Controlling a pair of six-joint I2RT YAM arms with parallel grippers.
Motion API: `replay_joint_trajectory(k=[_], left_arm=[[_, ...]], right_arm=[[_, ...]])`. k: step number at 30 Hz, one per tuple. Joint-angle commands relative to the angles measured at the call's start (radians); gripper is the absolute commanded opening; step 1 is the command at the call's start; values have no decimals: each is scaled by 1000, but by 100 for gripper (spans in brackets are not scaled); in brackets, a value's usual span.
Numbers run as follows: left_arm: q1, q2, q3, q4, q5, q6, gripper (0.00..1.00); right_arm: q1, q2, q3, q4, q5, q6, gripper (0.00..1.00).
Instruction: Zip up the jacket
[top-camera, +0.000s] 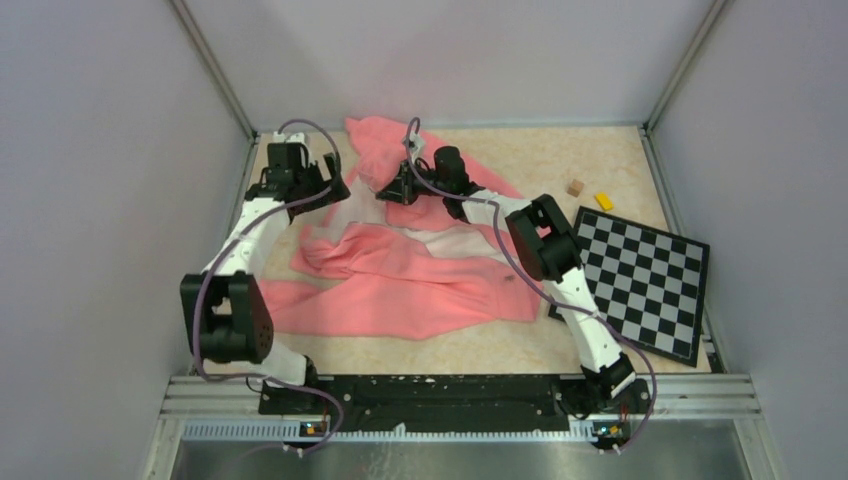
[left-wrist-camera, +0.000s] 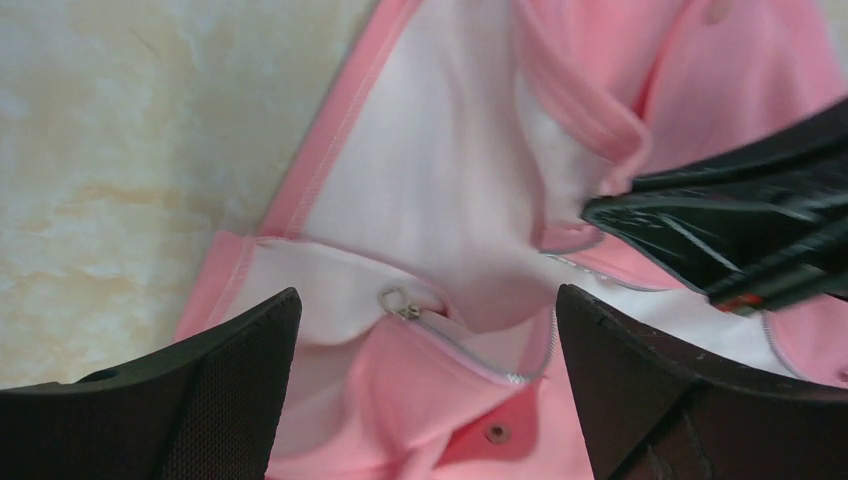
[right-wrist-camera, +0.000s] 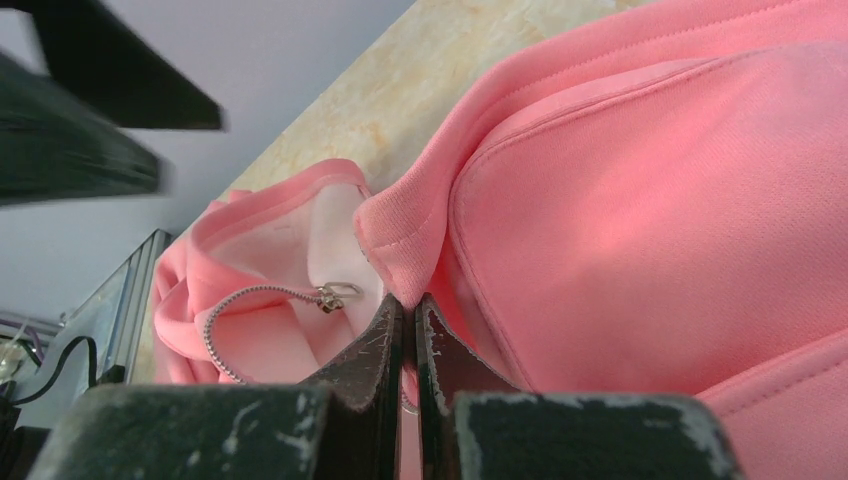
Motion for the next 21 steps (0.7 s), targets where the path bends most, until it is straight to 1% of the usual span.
replay_joint_trajectory(k=[1, 2, 4, 6, 8, 11, 13, 14, 16, 19, 21], left_arm=[[15, 187, 76, -58, 138, 37, 99], [15, 239, 85, -77, 183, 35, 99], [10, 281, 70, -88, 243, 35, 97], [1, 264, 22, -74, 278, 29, 89], [-23, 190, -47, -47, 316, 19, 83], [-85, 45, -156, -38, 350, -19, 78], [-136, -49, -203, -60, 351, -70, 79], [-173, -97, -233, -66, 322, -95, 81], [-237, -175, -311, -50, 325, -156, 82], [-268, -261, -409, -44, 340, -237, 82], [-270, -330, -418, -68, 278, -214, 84]], right_arm=[[-6, -54, 19, 16, -7, -17, 0], [-6, -53, 20, 17, -6, -17, 0], [-6, -52, 22, 17, -7, -17, 0], [-6, -51, 24, 17, -7, -16, 0], [-6, -51, 24, 15, -8, -16, 0], [-6, -51, 23, 16, -6, -15, 0], [-6, -51, 22, 16, -7, -15, 0], [-6, -51, 21, 16, -8, -14, 0], [-6, -51, 21, 15, -5, -15, 0], [-6, -51, 17, 13, -4, -15, 0], [-6, -54, 13, 12, -5, -14, 0]])
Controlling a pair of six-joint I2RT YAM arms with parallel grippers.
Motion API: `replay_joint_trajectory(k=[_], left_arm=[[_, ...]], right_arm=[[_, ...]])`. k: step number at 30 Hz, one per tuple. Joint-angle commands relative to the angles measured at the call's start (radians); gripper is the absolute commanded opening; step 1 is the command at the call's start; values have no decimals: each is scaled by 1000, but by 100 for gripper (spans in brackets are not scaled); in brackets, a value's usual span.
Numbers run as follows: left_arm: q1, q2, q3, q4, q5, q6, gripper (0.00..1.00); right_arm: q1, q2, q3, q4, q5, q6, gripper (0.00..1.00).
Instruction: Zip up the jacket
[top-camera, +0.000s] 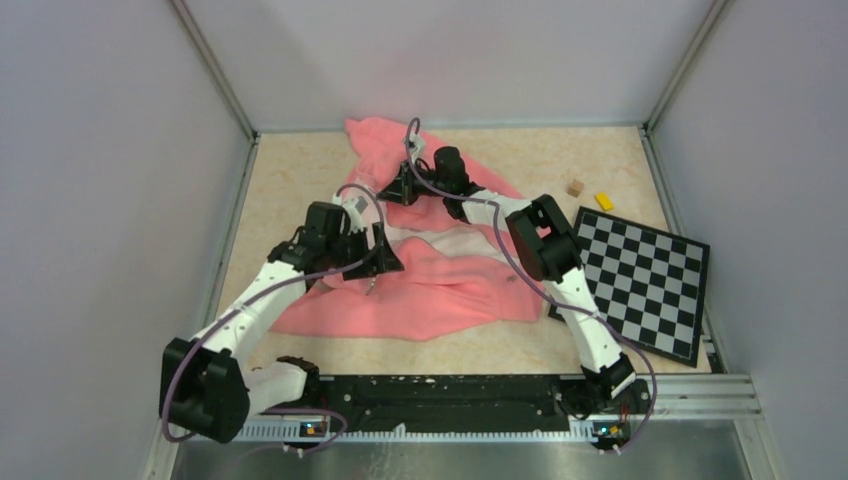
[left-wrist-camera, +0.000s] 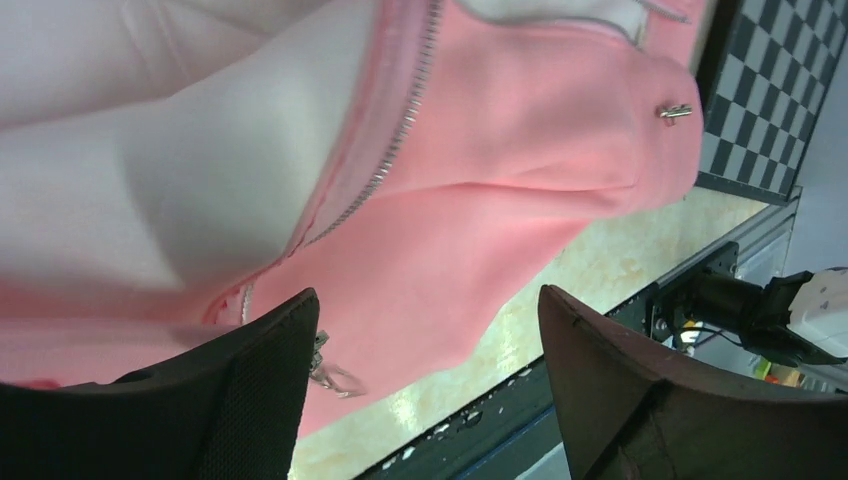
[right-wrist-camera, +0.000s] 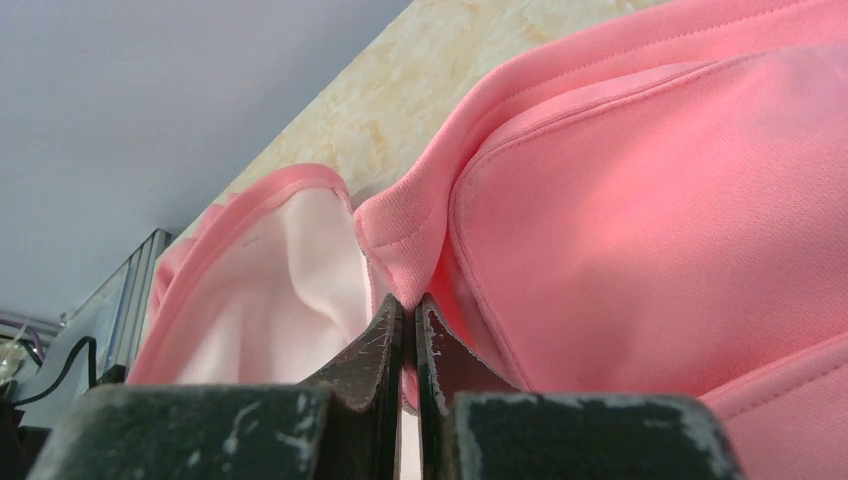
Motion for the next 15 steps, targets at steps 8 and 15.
replay_joint_trajectory(k=[8, 15], left_arm=[[11, -135, 143, -87, -286, 190, 99], [-16, -1, 250, -246, -397, 571, 99]], right_arm=[[-6, -61, 2, 21, -6, -15, 0], [-6, -52, 18, 22, -10, -14, 0]])
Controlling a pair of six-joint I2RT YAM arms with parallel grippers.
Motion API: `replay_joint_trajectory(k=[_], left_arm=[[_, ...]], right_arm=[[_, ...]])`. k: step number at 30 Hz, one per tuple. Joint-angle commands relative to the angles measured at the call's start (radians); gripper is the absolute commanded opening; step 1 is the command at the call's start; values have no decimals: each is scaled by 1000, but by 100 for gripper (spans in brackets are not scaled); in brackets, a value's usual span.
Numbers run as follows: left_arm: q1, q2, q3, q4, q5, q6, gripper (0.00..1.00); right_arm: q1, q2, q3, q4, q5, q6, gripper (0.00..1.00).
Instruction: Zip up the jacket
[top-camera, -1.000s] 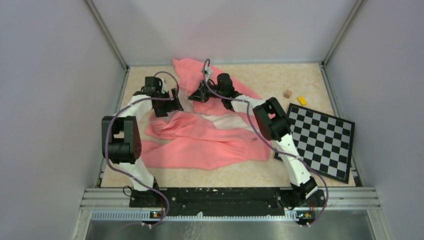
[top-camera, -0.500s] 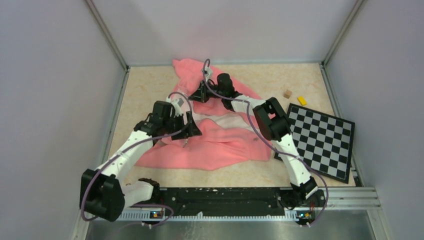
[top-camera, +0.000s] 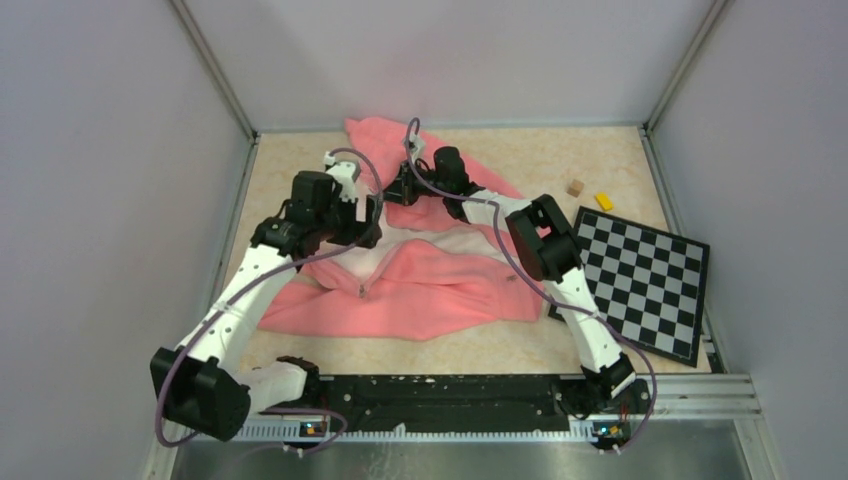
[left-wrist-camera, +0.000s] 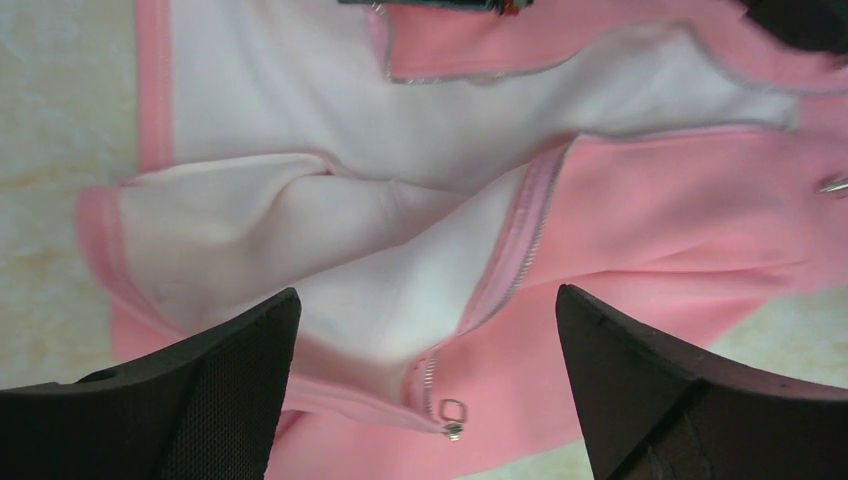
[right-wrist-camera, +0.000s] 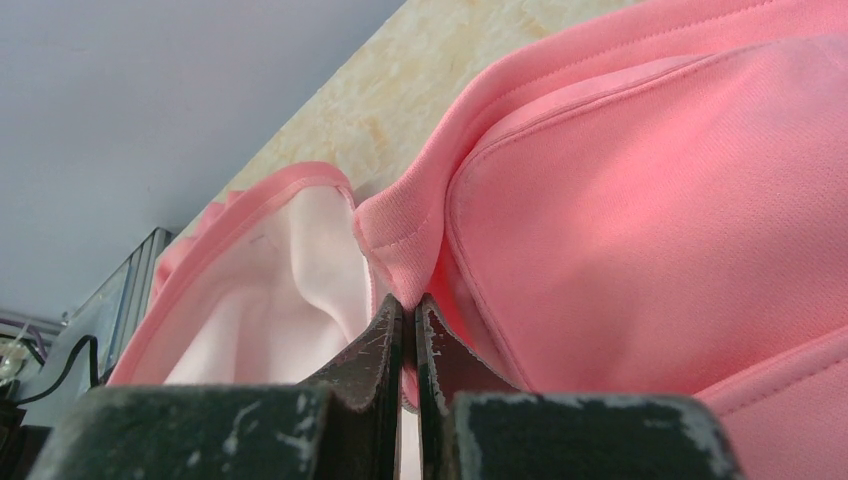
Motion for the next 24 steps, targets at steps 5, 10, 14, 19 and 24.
replay_joint_trajectory(k=[5, 10, 14, 19, 24], left_arm=[[-46, -21, -4, -141, -212, 409, 99], [-64, -62, -4, -214, -258, 513, 92], [-71, -56, -20, -284, -149, 632, 75], [-76, -49, -34, -359, -29, 762, 73], [-79, -36, -12, -378, -21, 870, 85]], right_arm=[[-6, -48, 27, 27, -15, -16, 0], [-7, -61, 25, 9, -13, -46, 0], [-6, -71, 20, -13, -7, -74, 0], [-6, -92, -1, -13, -14, -93, 0], [-6, -94, -7, 6, -30, -80, 0]])
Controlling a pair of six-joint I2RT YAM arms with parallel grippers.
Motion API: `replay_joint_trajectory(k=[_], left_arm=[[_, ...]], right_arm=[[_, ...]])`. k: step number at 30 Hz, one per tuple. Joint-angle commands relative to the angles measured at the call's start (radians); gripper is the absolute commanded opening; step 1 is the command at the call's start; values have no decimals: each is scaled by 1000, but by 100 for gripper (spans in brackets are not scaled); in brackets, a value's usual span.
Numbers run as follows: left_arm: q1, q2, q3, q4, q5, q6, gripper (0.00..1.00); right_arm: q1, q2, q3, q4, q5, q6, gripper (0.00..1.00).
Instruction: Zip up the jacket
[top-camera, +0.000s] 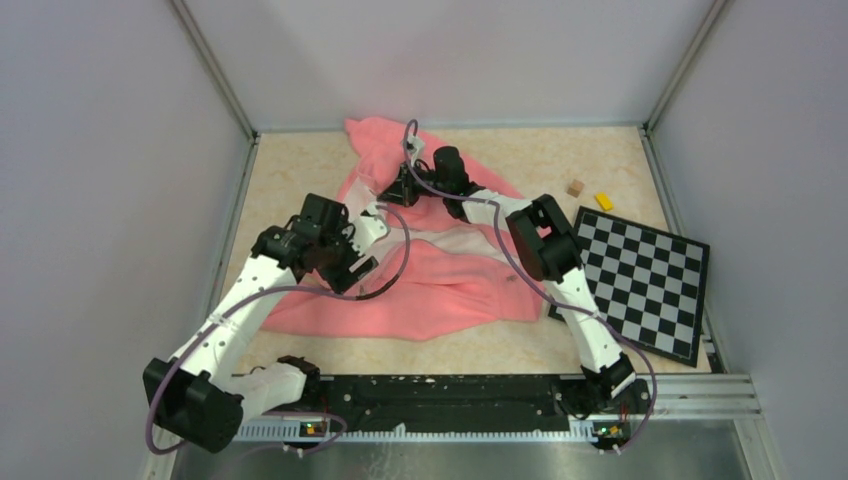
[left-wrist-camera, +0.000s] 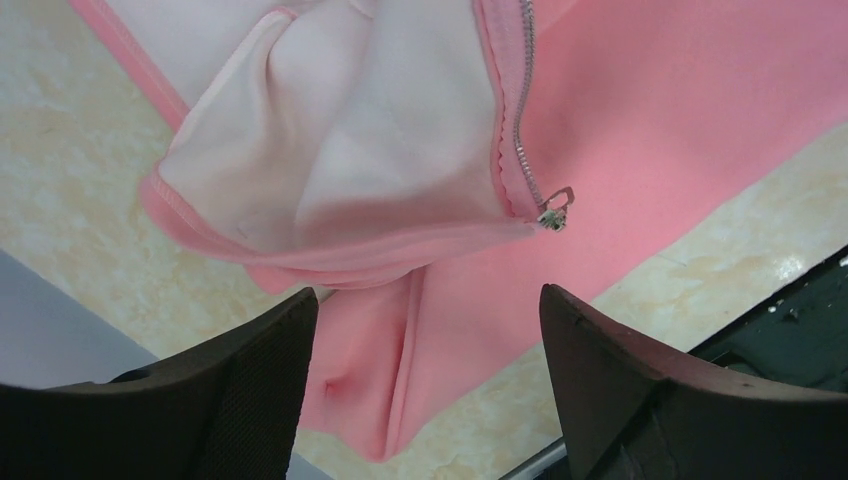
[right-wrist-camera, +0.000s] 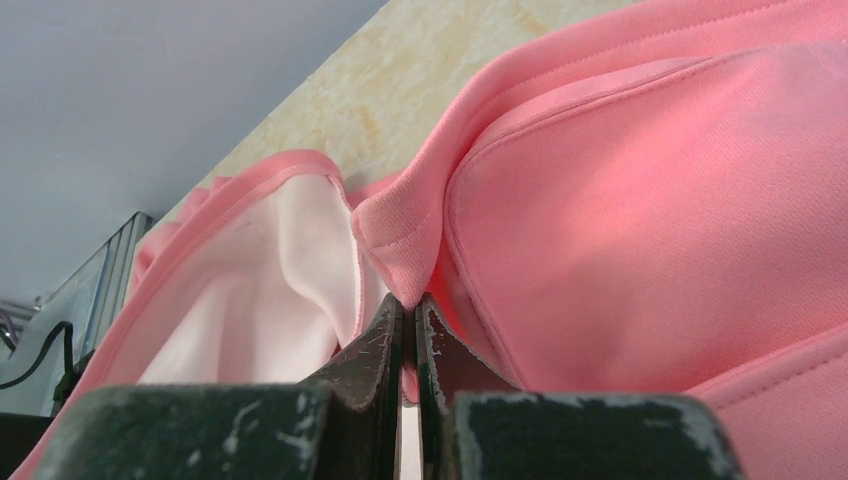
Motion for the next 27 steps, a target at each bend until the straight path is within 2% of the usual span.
replay_joint_trajectory(k=[1, 6, 11, 15, 27], left_arm=[[-5, 0, 3, -10, 50, 179, 86], [5, -3, -61, 68, 68, 324, 86], [11, 42, -68, 106, 111, 367, 84], [11, 54, -108, 162, 123, 392, 84], [10, 53, -175, 179, 175, 384, 77]], right_arm=[[-6, -90, -7, 32, -28, -19, 0], [-6, -96, -14, 38, -35, -18, 0], [-6, -96, -16, 45, -39, -13, 0], [-6, -95, -16, 54, -42, -6, 0], [-6, -92, -18, 66, -48, 4, 0]])
